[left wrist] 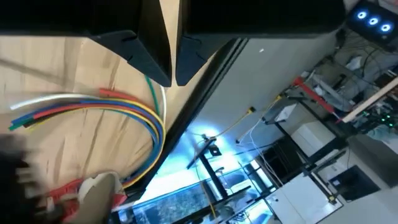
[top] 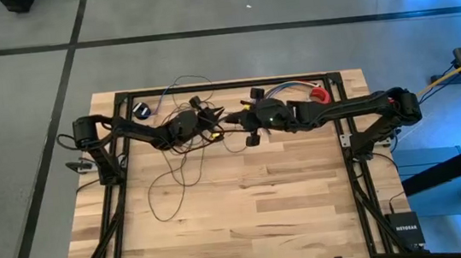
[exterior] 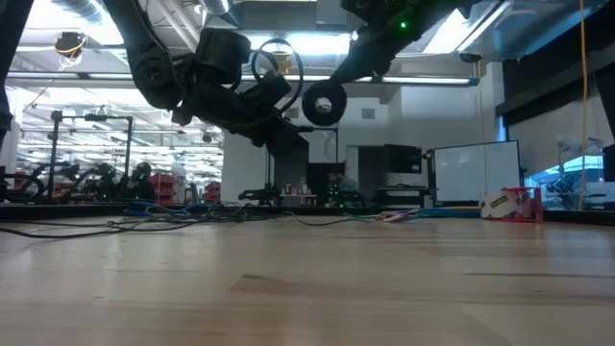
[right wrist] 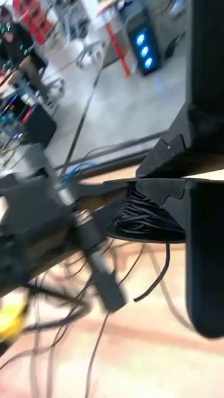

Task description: Coiling cords

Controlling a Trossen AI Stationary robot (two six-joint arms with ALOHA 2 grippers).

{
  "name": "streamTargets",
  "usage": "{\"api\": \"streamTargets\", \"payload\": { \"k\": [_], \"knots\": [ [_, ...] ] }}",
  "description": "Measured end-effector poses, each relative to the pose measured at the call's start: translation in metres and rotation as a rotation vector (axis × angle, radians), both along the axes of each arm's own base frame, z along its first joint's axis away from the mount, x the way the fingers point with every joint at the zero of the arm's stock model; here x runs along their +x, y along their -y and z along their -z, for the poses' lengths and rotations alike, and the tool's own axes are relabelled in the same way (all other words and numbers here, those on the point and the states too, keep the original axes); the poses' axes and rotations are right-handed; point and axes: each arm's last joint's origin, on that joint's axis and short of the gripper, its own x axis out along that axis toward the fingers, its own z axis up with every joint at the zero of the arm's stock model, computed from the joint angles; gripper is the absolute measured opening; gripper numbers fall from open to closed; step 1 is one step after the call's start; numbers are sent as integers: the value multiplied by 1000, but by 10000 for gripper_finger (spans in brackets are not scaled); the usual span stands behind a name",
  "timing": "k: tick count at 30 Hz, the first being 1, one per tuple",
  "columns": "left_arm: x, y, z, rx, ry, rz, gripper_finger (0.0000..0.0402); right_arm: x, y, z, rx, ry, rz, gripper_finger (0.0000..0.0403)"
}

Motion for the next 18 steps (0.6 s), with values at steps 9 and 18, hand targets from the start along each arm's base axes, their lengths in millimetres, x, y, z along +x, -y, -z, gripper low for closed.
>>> {"api": "streamTargets", "payload": {
  "k": [9, 18],
  "knots": [
    [-7, 4, -20, -48, 54, -3, 17, -2, 2, 2, -22, -33, 52, 3],
    [1, 9, 3, -331, 83, 249, 18, -1, 1, 0, -21, -11, 45, 3]
  ]
}}
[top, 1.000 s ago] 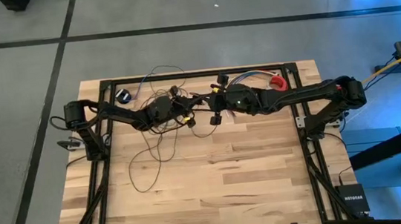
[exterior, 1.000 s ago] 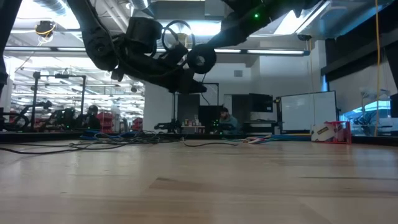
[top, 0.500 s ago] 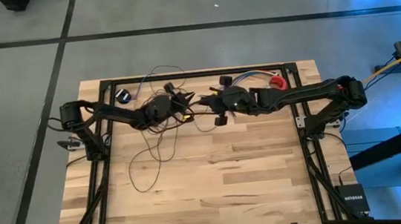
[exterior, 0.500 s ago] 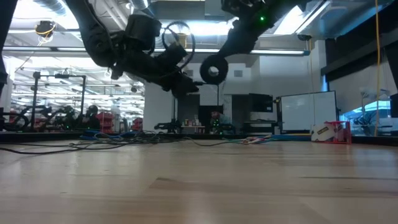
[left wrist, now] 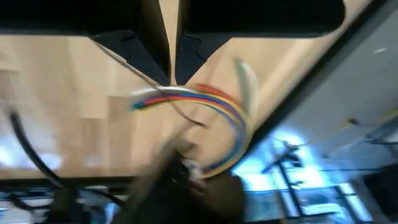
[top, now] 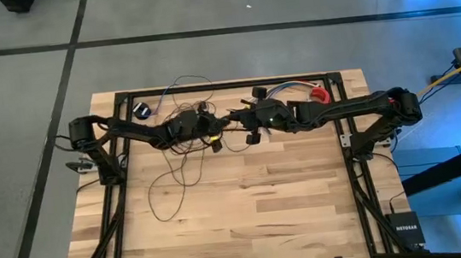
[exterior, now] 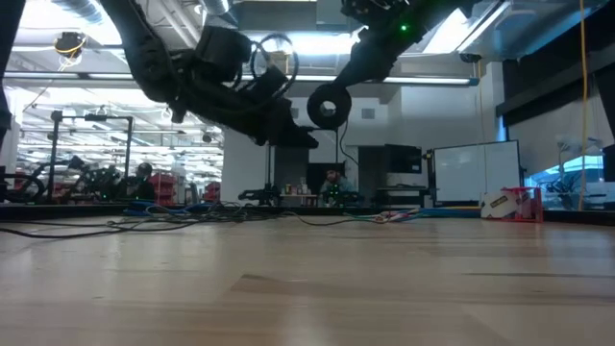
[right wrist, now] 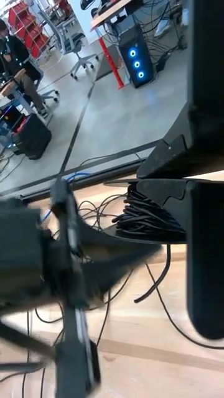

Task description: Coiling cords

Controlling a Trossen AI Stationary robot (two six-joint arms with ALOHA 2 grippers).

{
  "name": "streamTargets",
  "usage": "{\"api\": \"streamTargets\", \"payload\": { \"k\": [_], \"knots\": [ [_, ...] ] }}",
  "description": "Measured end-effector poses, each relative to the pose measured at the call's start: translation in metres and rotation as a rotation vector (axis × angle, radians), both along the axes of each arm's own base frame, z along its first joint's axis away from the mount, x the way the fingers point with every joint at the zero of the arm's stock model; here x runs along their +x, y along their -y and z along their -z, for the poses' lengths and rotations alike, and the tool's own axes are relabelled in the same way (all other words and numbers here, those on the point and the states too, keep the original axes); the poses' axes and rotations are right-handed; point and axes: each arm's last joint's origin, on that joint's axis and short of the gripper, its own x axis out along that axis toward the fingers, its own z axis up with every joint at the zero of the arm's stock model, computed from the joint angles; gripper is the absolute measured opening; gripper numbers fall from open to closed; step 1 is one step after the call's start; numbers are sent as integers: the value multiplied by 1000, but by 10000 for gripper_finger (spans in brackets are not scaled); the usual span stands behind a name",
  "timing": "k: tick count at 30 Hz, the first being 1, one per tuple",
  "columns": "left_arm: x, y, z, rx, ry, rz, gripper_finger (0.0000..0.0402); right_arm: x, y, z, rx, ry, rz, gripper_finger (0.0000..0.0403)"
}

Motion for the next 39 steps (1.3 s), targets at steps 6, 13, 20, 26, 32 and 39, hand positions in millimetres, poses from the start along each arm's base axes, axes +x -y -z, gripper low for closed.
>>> {"api": "streamTargets", "payload": {
  "k": [6, 13, 20, 26, 32, 39],
  "knots": [
    [13, -3, 24, -23, 28, 17, 58, 1, 0, -2, -5, 27, -1, 3],
    [33, -19, 24, 1, 64, -20, 170, 1, 0, -2, -10, 23, 4, 3],
    [40, -29, 36, 61, 178, -35, 188, 1, 1, -2, -14, 18, 1, 3],
    [45, -34, 45, 57, 281, -7, 173, 2, 1, -3, -21, 33, -4, 3],
    [51, -36, 49, 50, 354, -4, 160, 3, 1, -5, -30, 48, -4, 3],
    [51, -35, 38, 67, 470, -1, 139, 5, 0, -9, -9, 114, -10, 3]
  ]
}}
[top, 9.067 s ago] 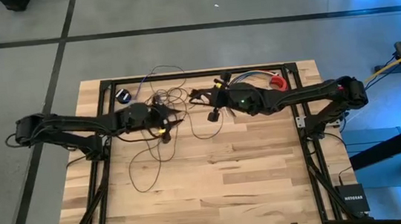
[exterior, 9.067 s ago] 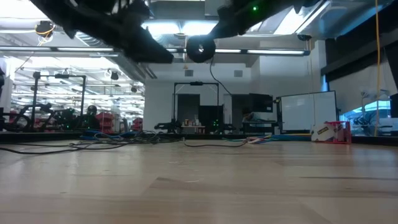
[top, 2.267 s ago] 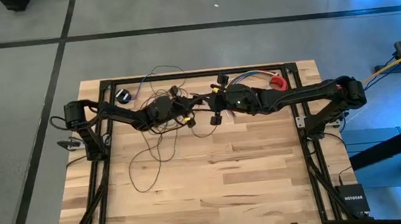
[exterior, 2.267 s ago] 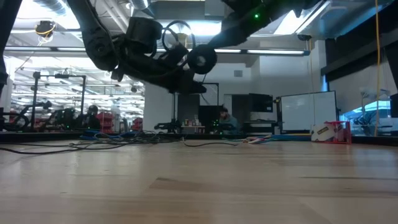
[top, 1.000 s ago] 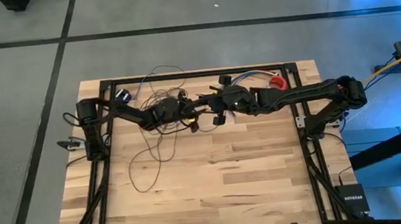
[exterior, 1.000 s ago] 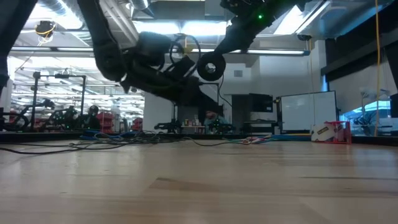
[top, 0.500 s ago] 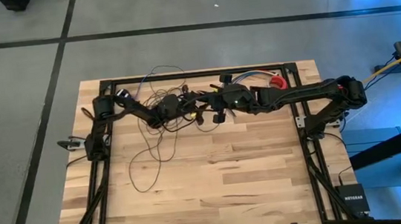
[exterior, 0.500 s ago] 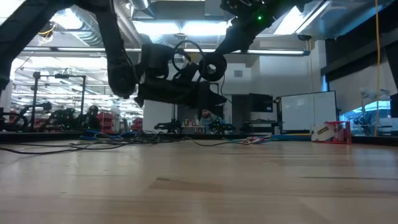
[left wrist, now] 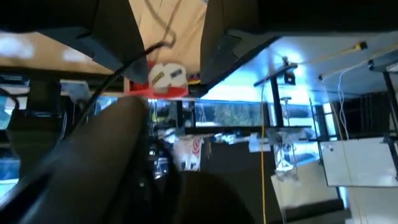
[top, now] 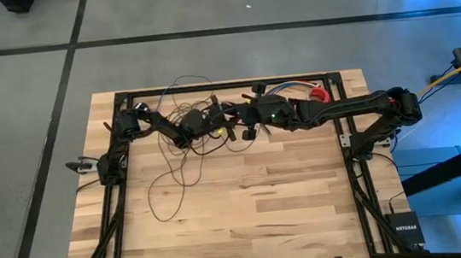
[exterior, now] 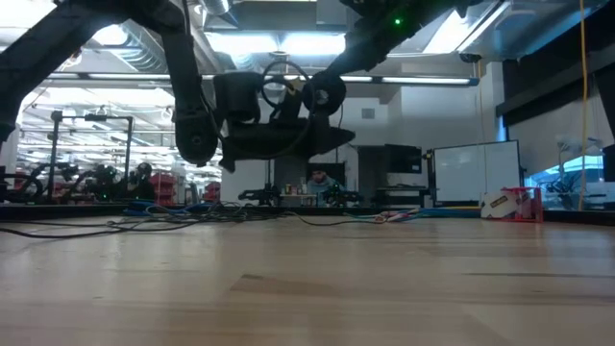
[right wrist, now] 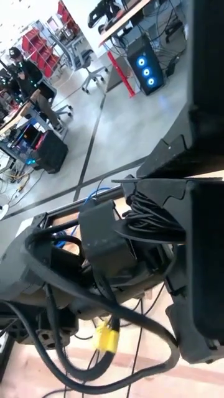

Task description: Coiling cords

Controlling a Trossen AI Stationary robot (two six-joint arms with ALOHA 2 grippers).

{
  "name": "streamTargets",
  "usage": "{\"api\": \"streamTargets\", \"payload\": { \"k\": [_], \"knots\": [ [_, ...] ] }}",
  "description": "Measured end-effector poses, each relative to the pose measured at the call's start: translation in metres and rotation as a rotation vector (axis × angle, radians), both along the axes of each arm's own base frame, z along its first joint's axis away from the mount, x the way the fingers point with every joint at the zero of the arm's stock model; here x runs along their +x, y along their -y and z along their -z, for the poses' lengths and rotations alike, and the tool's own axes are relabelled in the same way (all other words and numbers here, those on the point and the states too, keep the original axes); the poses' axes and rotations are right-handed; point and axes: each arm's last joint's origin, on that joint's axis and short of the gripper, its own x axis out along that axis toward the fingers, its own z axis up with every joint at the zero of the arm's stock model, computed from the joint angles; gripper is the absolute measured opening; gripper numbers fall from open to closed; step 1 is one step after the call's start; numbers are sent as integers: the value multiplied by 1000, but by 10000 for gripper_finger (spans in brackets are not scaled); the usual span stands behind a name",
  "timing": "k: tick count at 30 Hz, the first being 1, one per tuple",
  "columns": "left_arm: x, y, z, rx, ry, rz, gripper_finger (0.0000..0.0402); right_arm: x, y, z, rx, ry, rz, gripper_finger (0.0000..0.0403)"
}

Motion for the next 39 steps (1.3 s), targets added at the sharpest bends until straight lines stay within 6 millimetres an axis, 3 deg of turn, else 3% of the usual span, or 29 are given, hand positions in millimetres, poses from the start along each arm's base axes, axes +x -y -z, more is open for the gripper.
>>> {"api": "streamTargets", "payload": {
  "k": [16, 25, 30, 33, 39],
  "knots": [
    [1, 1, 4, 15, -57, -3, 117, 0, 1, -1, -13, 14, 35, 3],
    [1, 1, 3, 39, -51, 3, 15, 0, 1, -1, -14, 16, 35, 3],
    [1, 1, 5, 33, -71, 1, 7, 0, 1, -1, -14, 13, 34, 3],
    [-5, -1, 8, 18, -127, -54, 3, 0, 0, 0, -6, 5, 16, 3],
    [-34, -3, -14, 48, -169, -133, 4, -1, -1, 3, 15, -31, -12, 3]
  ]
}}
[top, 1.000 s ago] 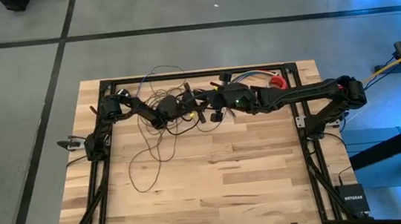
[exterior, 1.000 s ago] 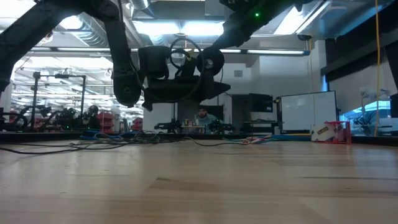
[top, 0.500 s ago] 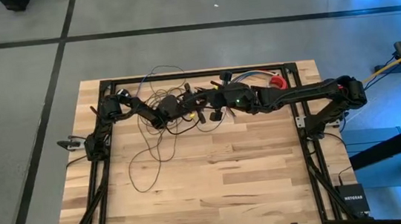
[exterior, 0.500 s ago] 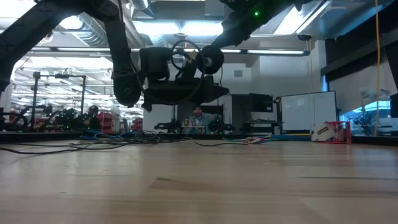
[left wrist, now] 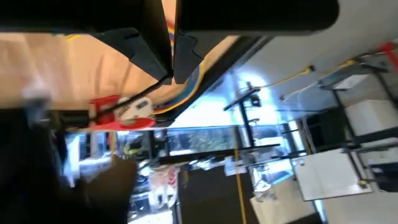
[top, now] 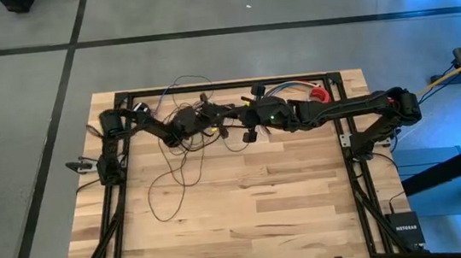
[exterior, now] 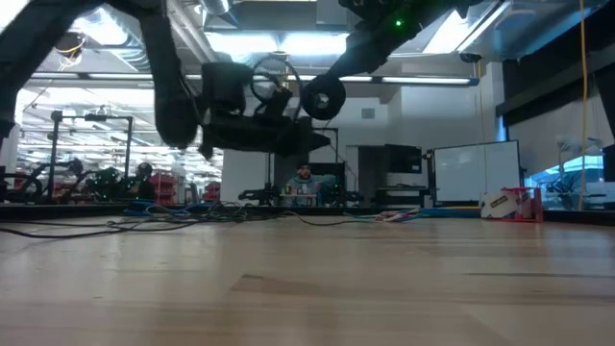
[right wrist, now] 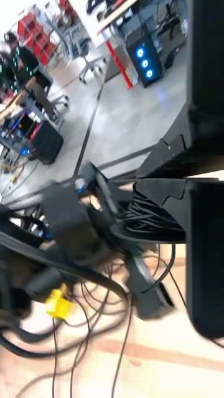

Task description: Coiling cords

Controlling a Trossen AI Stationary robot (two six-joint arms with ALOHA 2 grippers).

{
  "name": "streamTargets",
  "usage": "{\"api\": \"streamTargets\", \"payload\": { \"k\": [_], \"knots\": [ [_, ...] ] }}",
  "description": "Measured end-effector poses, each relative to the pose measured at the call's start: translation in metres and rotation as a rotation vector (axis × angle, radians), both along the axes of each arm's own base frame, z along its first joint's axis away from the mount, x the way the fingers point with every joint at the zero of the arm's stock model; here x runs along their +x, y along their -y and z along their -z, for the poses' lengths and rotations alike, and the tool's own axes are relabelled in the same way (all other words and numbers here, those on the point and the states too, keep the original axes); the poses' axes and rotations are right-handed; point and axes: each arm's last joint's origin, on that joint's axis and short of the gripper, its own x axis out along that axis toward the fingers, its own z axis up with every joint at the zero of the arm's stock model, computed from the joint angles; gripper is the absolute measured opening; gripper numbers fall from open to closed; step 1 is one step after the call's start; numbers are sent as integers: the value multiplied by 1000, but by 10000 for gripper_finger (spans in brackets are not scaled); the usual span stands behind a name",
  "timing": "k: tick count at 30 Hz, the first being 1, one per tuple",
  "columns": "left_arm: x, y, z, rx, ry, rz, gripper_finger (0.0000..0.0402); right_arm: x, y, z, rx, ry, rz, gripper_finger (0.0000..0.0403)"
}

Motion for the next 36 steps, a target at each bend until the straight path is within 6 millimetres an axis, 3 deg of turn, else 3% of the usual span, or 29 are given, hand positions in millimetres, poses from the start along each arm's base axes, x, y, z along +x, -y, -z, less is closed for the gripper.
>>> {"api": "streamTargets", "payload": {
  "k": [6, 14, 18, 22, 26, 36],
  "knots": [
    [-20, 4, -28, 51, -93, -19, 8, 1, -2, 0, 32, 2, -68, 3],
    [-49, 16, -74, 53, -269, -10, 10, -4, 0, 7, 11, -87, 4, 3],
    [-65, 25, -99, 17, -246, -19, 10, -2, 4, 14, 9, -119, 25, 3],
    [-69, 38, -109, -24, -217, 32, 10, 3, 14, 22, -8, -126, 86, 3],
    [-67, 49, -107, -39, -256, 80, 10, 5, 17, 25, -19, -119, 113, 3],
    [-59, 52, -59, -258, -488, 74, 29, 6, 17, 23, -8, -98, 92, 3]
  ]
}}
